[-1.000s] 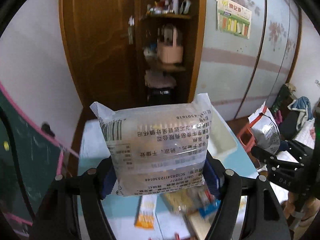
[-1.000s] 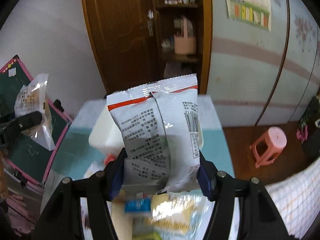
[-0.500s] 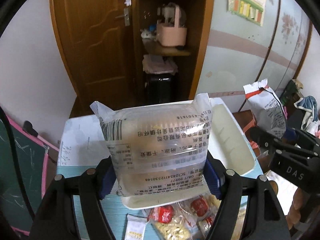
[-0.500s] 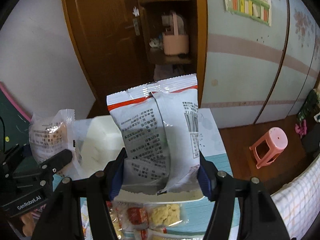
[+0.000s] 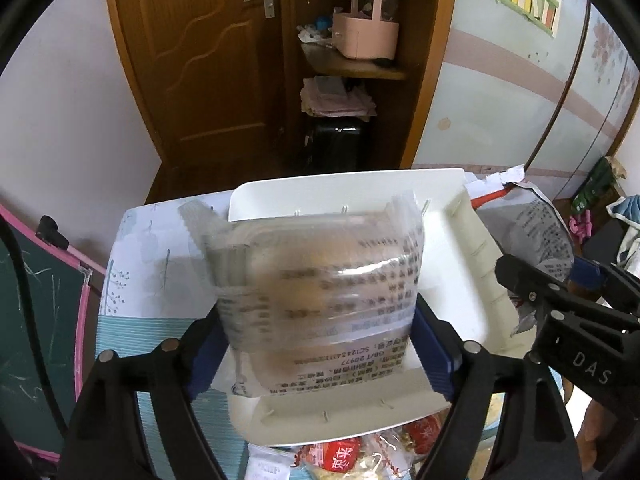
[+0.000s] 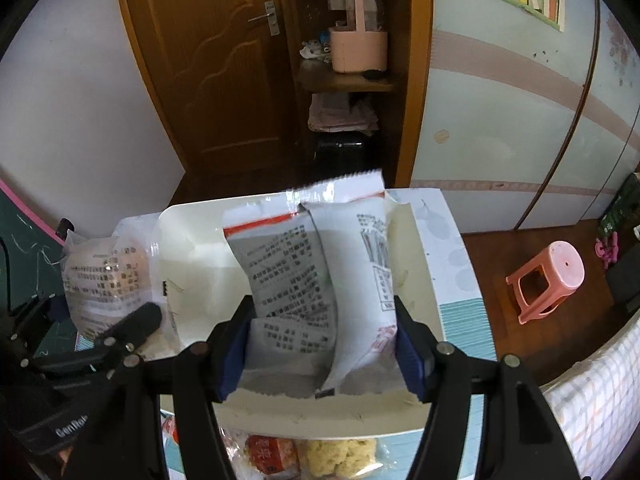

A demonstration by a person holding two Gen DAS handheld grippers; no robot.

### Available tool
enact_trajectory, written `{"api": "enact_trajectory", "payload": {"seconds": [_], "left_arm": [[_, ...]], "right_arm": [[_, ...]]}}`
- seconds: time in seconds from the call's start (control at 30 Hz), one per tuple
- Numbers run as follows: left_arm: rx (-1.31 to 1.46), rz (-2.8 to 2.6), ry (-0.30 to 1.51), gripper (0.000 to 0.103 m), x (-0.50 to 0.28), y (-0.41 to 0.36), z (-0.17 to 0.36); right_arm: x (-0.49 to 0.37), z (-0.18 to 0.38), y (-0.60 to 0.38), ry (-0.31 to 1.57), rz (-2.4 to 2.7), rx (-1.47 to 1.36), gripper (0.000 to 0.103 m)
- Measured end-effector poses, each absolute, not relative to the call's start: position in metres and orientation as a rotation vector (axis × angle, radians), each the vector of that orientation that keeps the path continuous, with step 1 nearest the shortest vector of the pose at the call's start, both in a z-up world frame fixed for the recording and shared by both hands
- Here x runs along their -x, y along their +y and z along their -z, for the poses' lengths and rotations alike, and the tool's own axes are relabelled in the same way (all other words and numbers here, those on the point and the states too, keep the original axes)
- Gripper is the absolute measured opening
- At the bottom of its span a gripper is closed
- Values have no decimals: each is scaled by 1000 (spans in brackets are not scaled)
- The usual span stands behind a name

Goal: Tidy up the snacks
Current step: 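Carry both bags over the white bin and open both tools to drop them, then withdraw both tools from the bin back toward the remaining snacks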

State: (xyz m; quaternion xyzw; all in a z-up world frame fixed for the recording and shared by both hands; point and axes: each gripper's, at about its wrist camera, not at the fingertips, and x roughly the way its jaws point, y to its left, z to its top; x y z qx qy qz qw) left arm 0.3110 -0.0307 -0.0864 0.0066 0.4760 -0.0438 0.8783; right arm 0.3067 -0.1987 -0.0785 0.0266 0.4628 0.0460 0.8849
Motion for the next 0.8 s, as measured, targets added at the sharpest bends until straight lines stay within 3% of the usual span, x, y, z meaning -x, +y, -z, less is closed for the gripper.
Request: {"api": "enact_trajectory", "payload": {"seconds": [0.1,0.23,0.47,0.8], "left_arm": [[-4,94,993,87,-314,-30,90],[12,95,978,103,-316,-26,93],[-17,122,974,103,-313,-30,96],[14,132,979,103,-297,-33,94]], "right_arm": [[-309,84,-198,968,-92,-57,65],[-313,94,-200,989,-89,-83,65],[-318,111,-208,1030,-88,-180,67],[-312,122,-210,1062,-83,-237,77]]}}
